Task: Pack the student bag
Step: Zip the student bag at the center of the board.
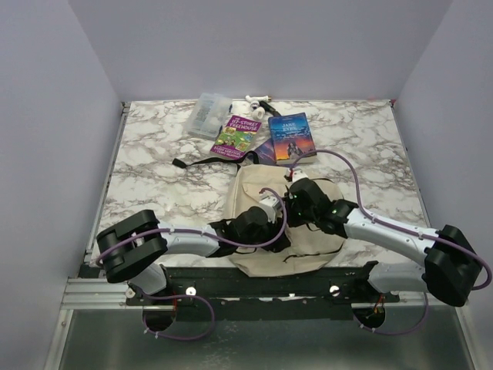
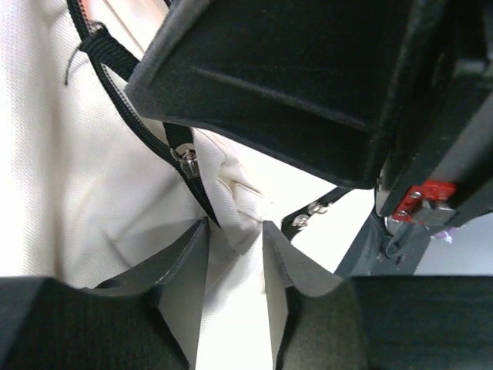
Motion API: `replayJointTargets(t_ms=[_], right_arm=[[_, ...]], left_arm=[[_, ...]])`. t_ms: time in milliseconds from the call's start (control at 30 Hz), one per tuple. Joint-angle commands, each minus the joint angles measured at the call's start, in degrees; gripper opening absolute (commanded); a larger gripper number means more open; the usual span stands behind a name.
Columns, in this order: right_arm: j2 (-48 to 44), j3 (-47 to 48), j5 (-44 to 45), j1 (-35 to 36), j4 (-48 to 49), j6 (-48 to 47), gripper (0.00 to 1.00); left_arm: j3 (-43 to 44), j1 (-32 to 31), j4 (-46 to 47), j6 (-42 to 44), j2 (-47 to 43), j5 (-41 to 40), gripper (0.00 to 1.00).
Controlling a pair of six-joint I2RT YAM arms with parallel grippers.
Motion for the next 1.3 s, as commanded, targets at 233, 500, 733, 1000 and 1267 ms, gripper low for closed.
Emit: replayJointTargets(t_ms=[233,500,733,1000,1267], right_arm=[[-0.3,1.6,8.8,-0.6,13.4,0.2,0.00],[8.8,8.5,6.3,-6.6,18.2,-0.6,0.00],[10.6,12.3,6.4,-7.8,16.9,-1.5,0.00],[17.8,18.4,2.9,-15.9,21.3,-3.5,0.00],[28.5,27.8,0.7,-19.3,22.1,-4.4,0.00]], left_arm=[[-1.4,1.5,1.1,0.8,2.6,1.5,0.00],[-4.6,0.1,4.9,2.5,0.1,3.8,0.00],[-3.7,0.1,5.6,2.6,1.4,6.3,0.00],[-5.8,-0.4,7.4,2.0,-0.9,7.8,0.00],[-6.9,-0.9,6.8,4.0,-4.2,12.6,0.00]])
